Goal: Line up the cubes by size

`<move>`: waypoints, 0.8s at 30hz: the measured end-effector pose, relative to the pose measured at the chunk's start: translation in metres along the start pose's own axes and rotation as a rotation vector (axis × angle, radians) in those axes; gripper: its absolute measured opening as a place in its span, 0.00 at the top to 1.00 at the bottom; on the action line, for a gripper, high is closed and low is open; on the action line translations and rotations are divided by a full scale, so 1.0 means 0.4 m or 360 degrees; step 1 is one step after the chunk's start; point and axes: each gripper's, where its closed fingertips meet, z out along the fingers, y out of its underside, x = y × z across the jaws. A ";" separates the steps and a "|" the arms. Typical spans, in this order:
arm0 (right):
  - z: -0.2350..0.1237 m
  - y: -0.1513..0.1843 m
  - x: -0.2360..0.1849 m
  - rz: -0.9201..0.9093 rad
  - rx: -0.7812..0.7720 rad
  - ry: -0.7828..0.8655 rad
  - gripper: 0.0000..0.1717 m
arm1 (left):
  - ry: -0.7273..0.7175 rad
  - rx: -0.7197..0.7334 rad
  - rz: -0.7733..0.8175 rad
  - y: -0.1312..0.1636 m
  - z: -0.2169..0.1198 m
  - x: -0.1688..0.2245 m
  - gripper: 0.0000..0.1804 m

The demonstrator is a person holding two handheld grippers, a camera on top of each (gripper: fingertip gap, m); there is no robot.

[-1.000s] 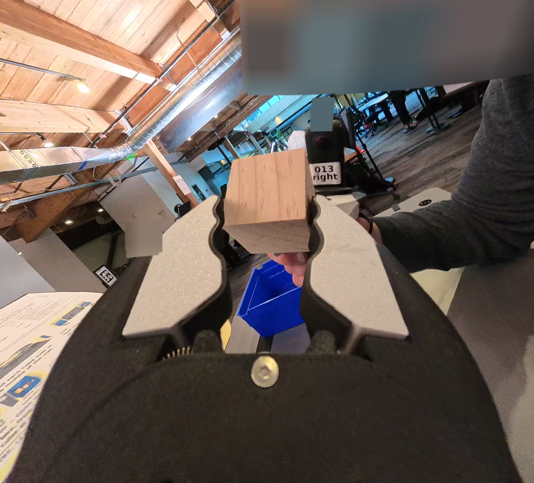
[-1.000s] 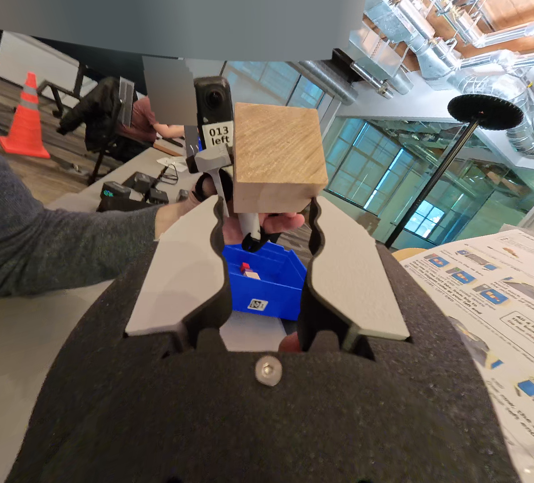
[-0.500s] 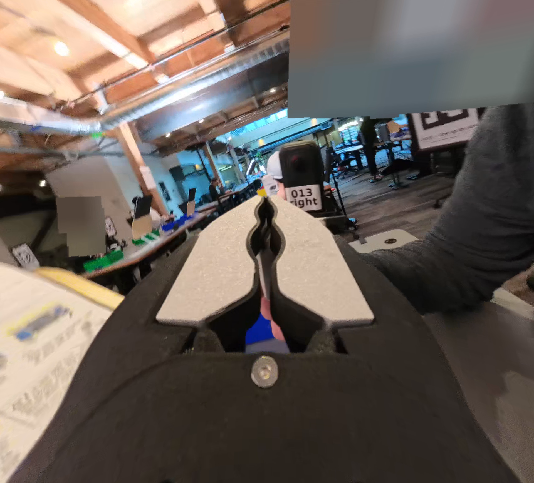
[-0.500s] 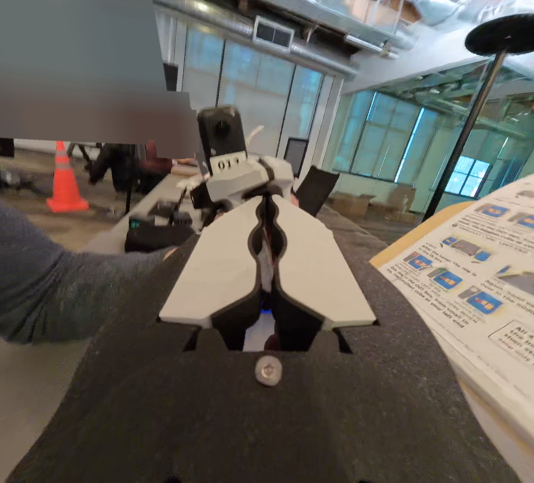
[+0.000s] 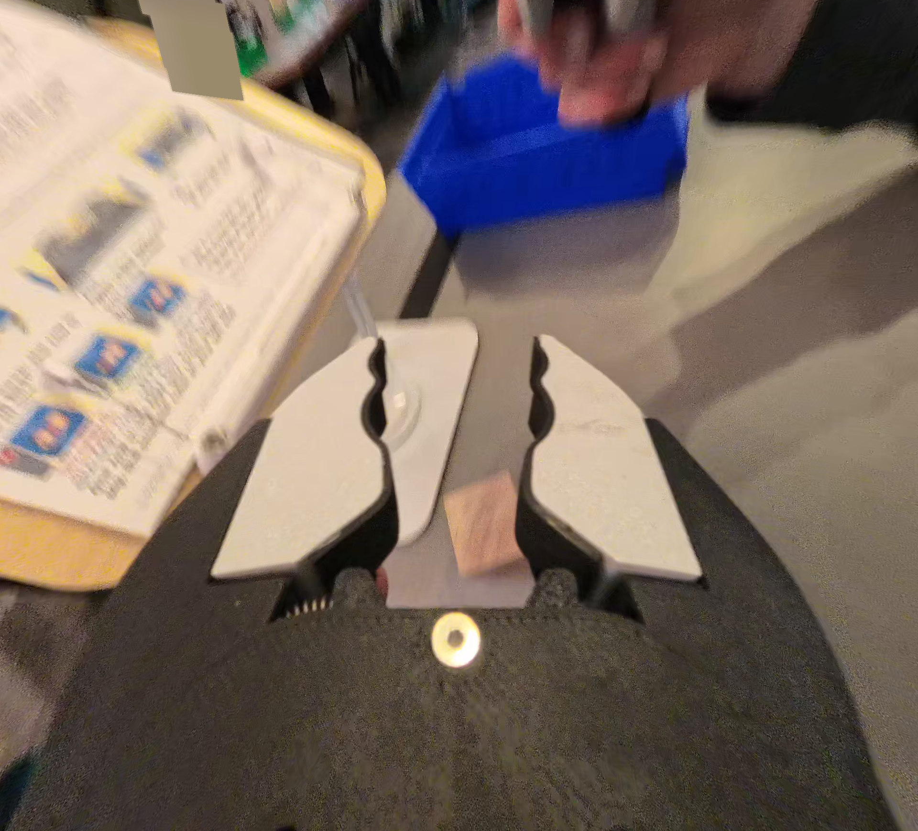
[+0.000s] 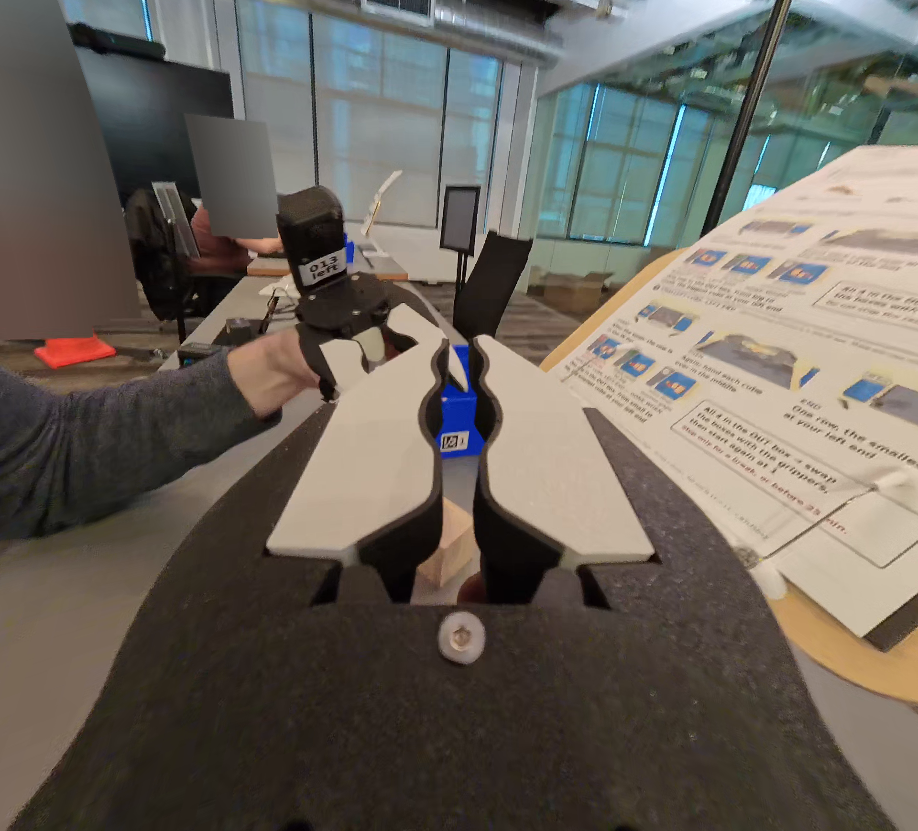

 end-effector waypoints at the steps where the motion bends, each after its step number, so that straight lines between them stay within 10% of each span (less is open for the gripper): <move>1: 0.005 0.006 -0.004 0.0010 -0.0025 -0.0012 0.95 | 0.0022 -0.0191 -0.0026 0.056 0.012 0.000 0.66; 7: 0.026 0.010 -0.043 -0.0024 -0.0072 -0.0070 0.95 | 0.0133 -0.1079 -0.0115 0.362 0.091 0.041 0.48; 12: 0.030 -0.005 -0.063 -0.0039 -0.0061 -0.0105 0.94 | 0.0151 -0.1259 -0.0210 0.435 0.111 0.056 0.54; 19: 0.032 0.018 -0.050 -0.0047 -0.0153 -0.0081 0.89 | 0.0128 -0.1223 -0.0232 0.429 0.103 0.041 0.65; 24: 0.035 0.060 -0.037 -0.0126 -0.0303 -0.0042 0.80 | 0.0070 -0.0546 -0.0383 0.223 0.079 -0.014 0.65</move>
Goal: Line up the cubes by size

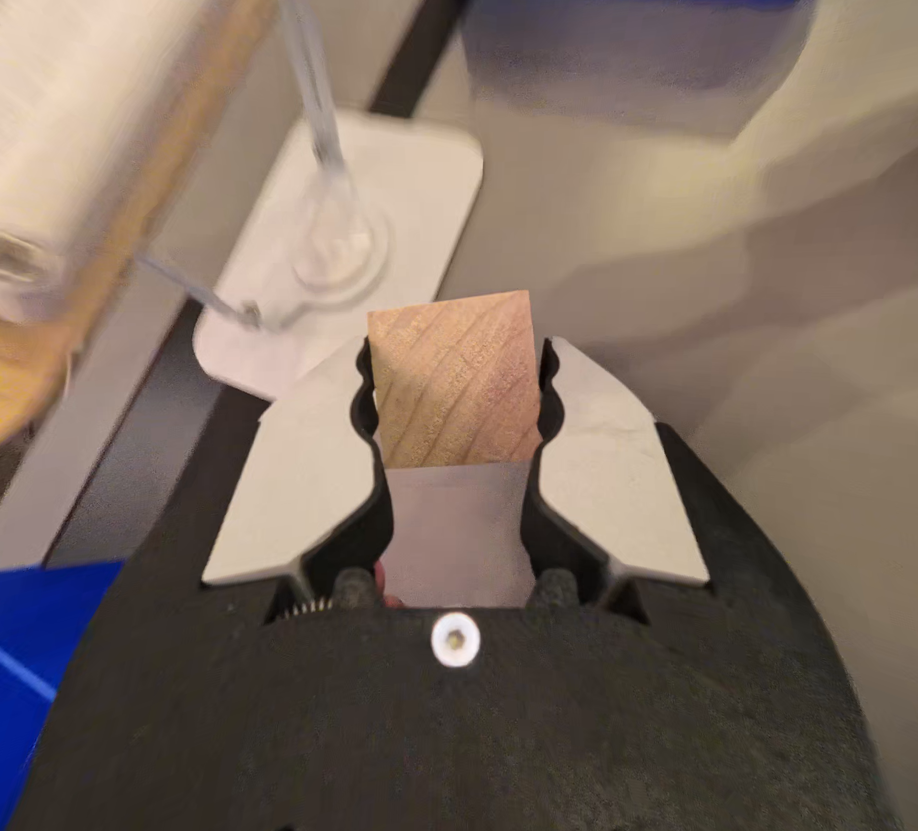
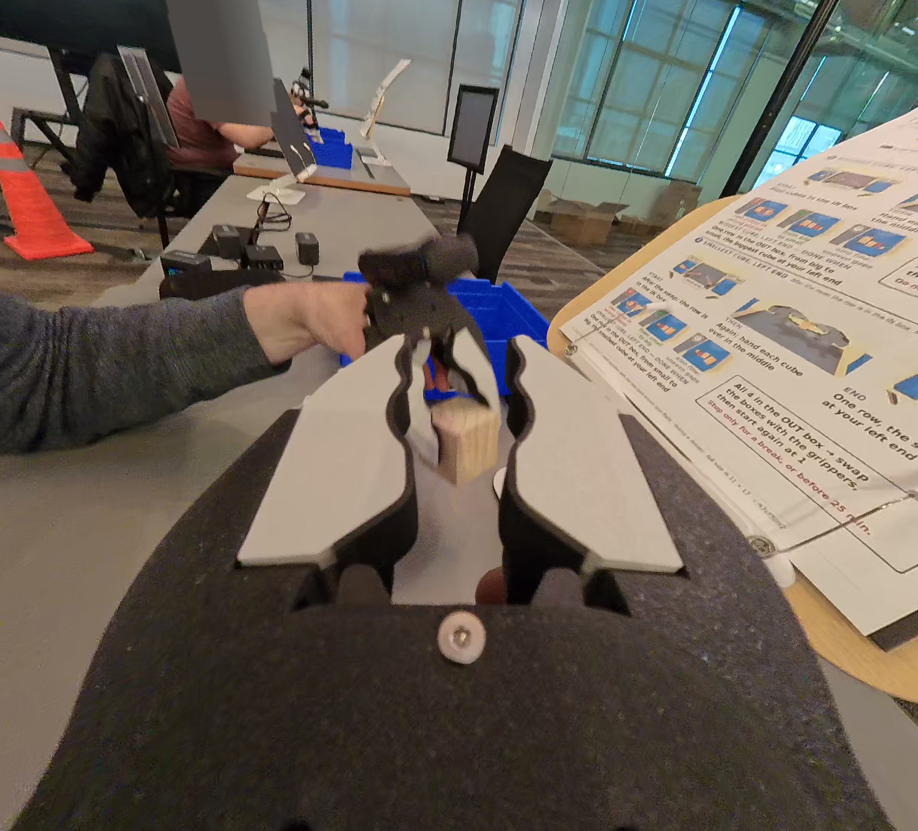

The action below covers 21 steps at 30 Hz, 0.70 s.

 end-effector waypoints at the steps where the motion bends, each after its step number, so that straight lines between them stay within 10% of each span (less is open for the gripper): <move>1: 0.003 0.007 0.000 0.0001 -0.0016 -0.0003 0.78 | 0.0013 0.0207 -0.0010 -0.057 -0.034 0.003 0.65; 7: 0.039 0.044 -0.015 0.0008 -0.0064 -0.0038 0.67 | 0.0193 0.1120 0.0084 -0.287 -0.230 0.084 0.66; 21: 0.104 0.040 -0.072 0.0120 0.0168 -0.0131 0.63 | 0.0486 0.1699 -0.0024 -0.413 -0.273 0.200 0.67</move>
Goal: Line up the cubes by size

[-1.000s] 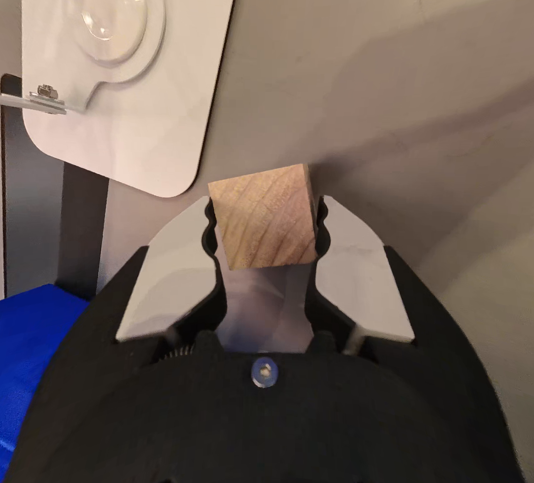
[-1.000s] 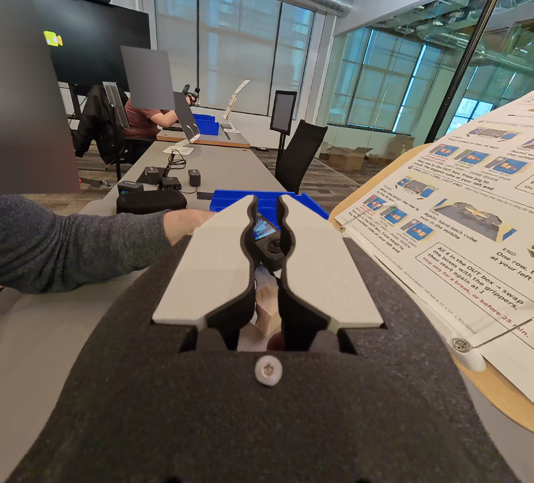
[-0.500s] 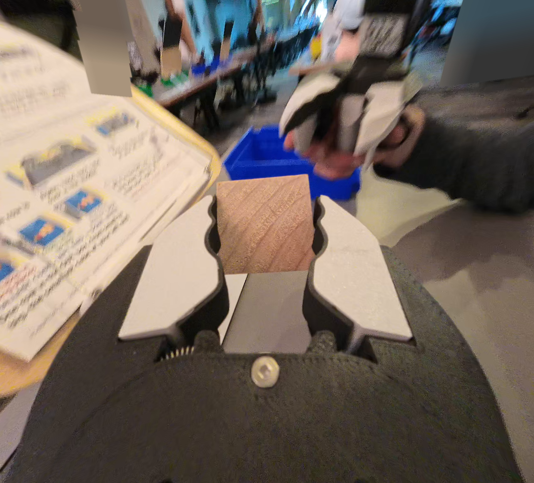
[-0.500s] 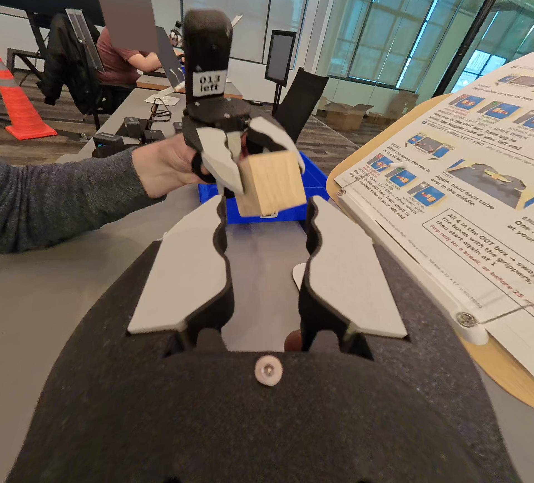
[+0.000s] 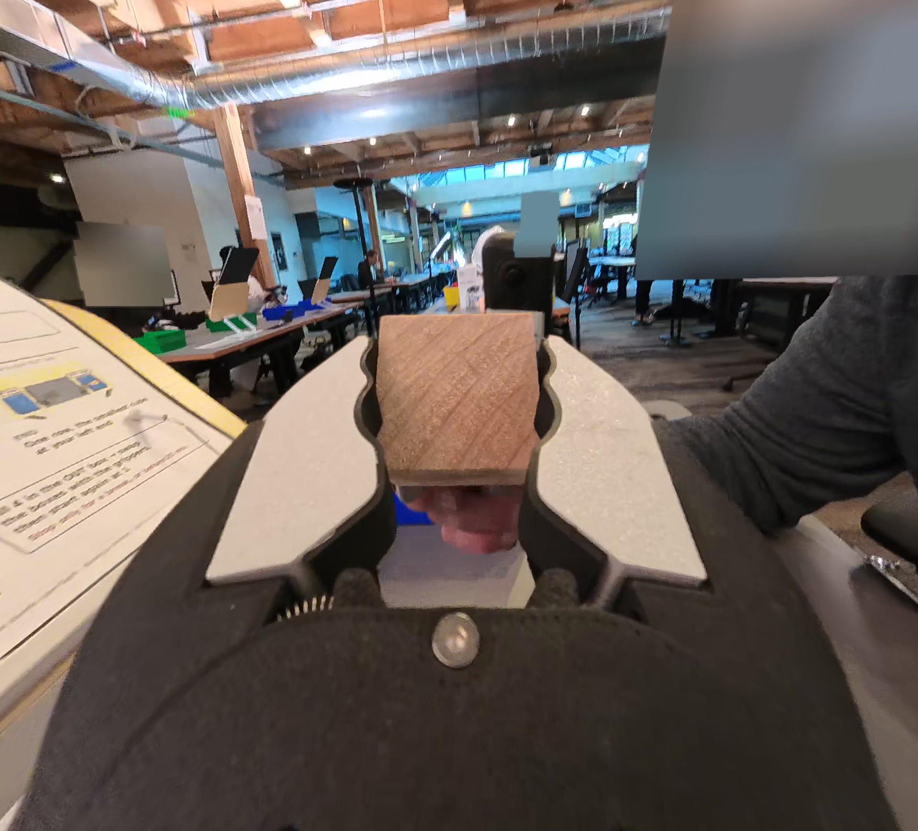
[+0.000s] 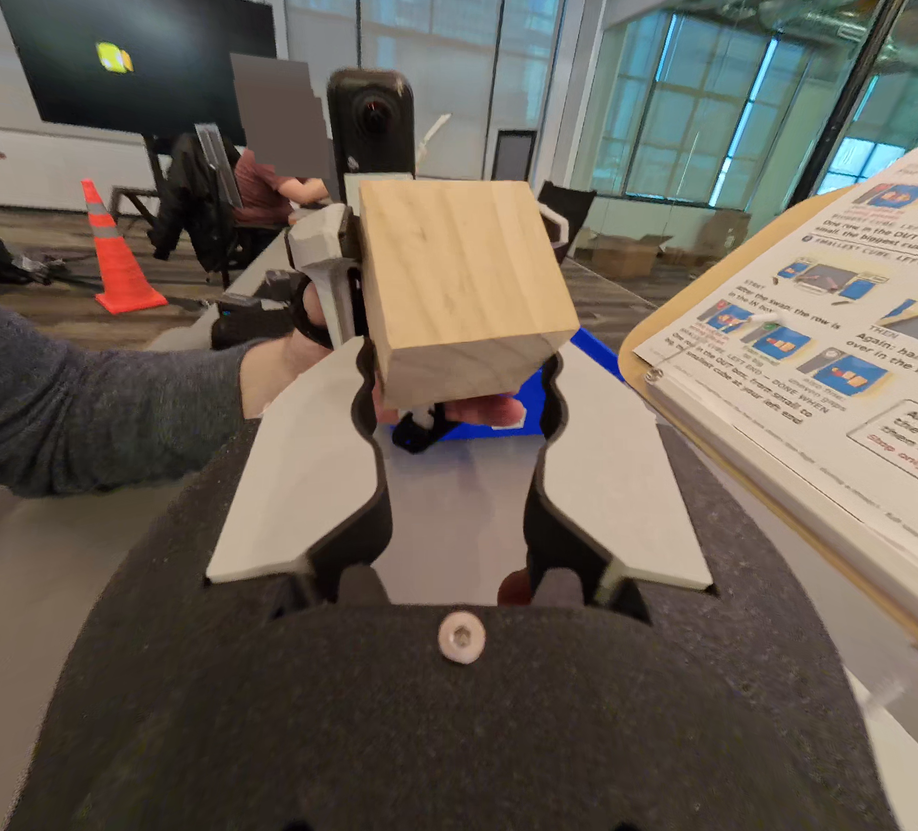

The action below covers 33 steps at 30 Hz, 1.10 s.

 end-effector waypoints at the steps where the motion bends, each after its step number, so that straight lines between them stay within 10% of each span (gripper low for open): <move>1: -0.001 -0.006 -0.004 0.0020 0.0030 -0.0024 0.64 | 0.0016 0.0046 -0.0031 -0.006 0.000 0.003 0.67; 33: -0.142 -0.136 0.020 -0.0288 -0.0082 0.0078 0.66 | -0.0045 0.0081 0.0197 -0.113 -0.080 0.005 0.76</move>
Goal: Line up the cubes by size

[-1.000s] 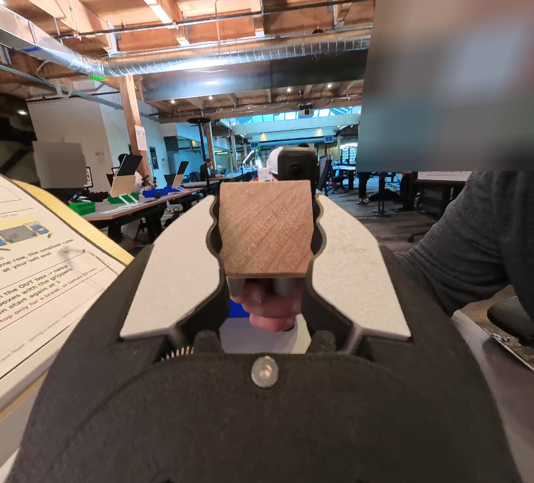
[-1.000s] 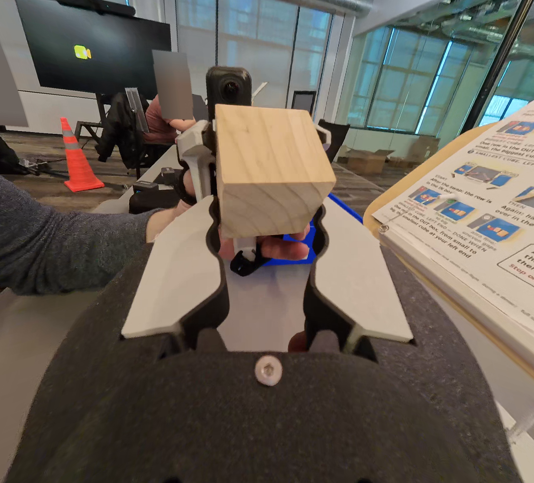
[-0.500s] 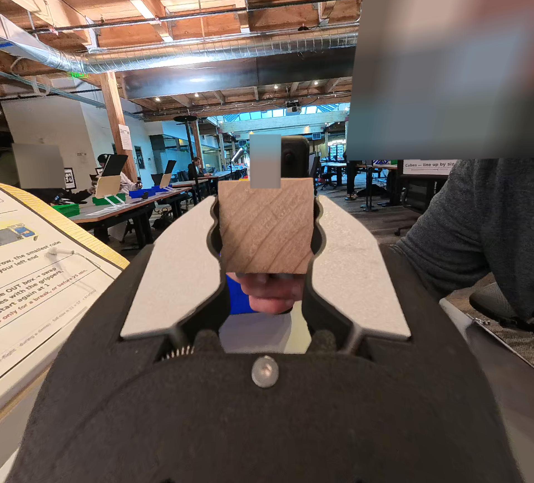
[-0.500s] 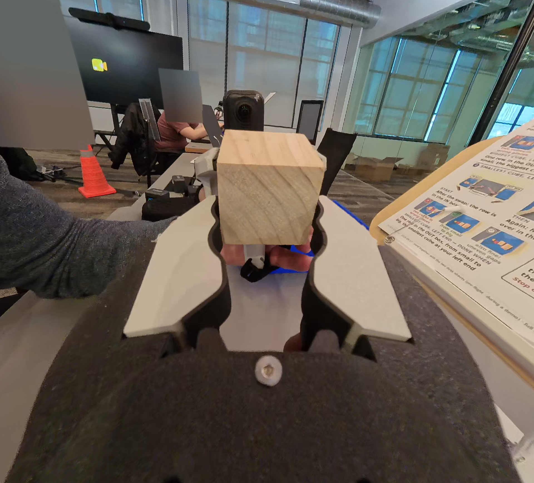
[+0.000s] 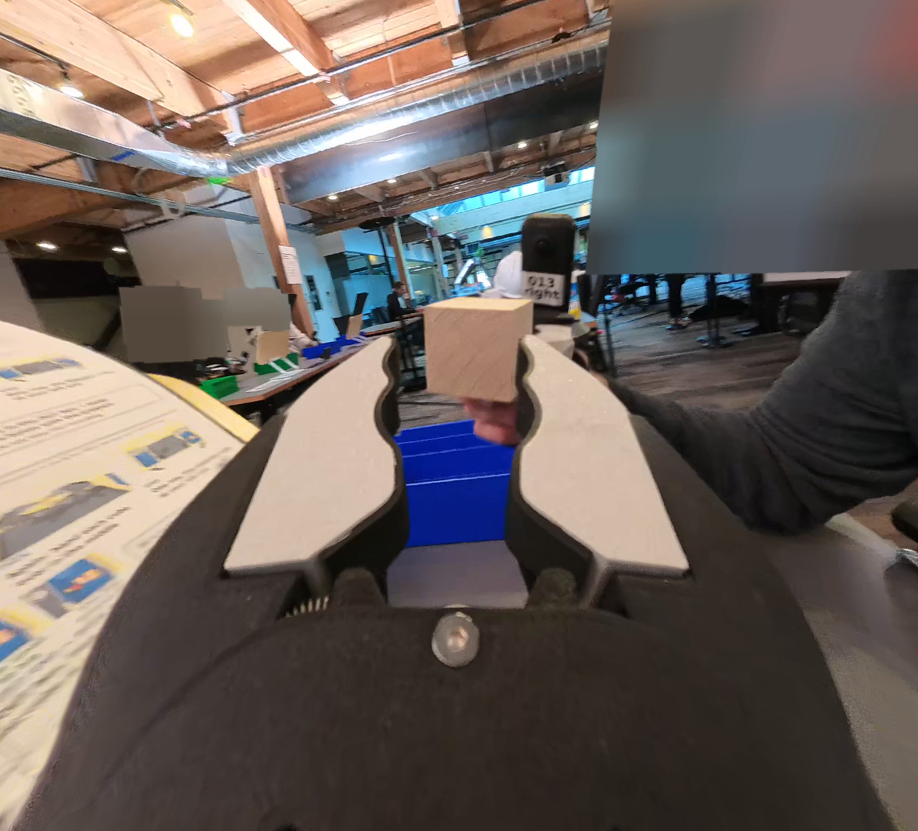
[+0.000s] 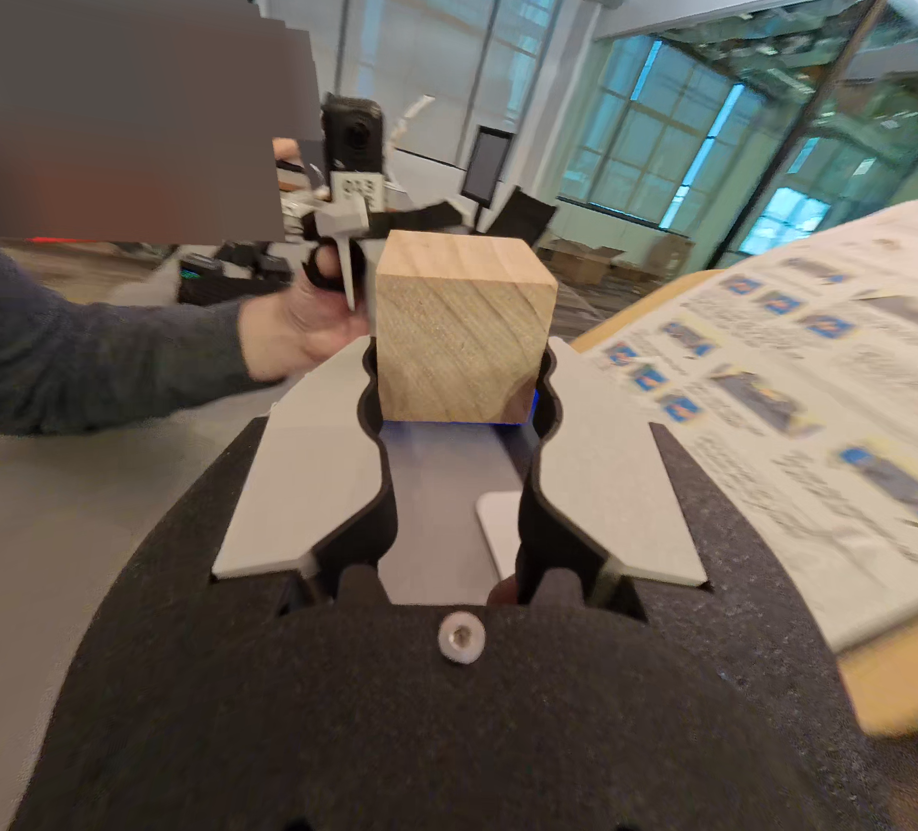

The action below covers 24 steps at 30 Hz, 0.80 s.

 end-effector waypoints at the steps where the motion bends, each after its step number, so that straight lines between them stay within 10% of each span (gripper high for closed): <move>1: -0.035 -0.010 0.022 -0.0055 -0.0039 0.0055 0.66 | -0.0030 -0.0001 0.0049 -0.019 -0.014 -0.005 0.81; 4: -0.154 0.024 0.102 -0.0277 -0.0394 0.0204 0.65 | -0.0146 -0.0076 0.0198 -0.060 -0.054 -0.023 1.00; 14: -0.548 0.341 0.324 -0.0409 -0.1789 0.0140 0.65 | -0.0375 -0.0174 0.0403 -0.139 -0.093 -0.051 1.00; 24: -0.616 0.658 0.332 -0.0237 -0.2211 -0.0313 0.65 | -0.0323 -0.0282 0.0483 -0.106 -0.046 -0.025 1.00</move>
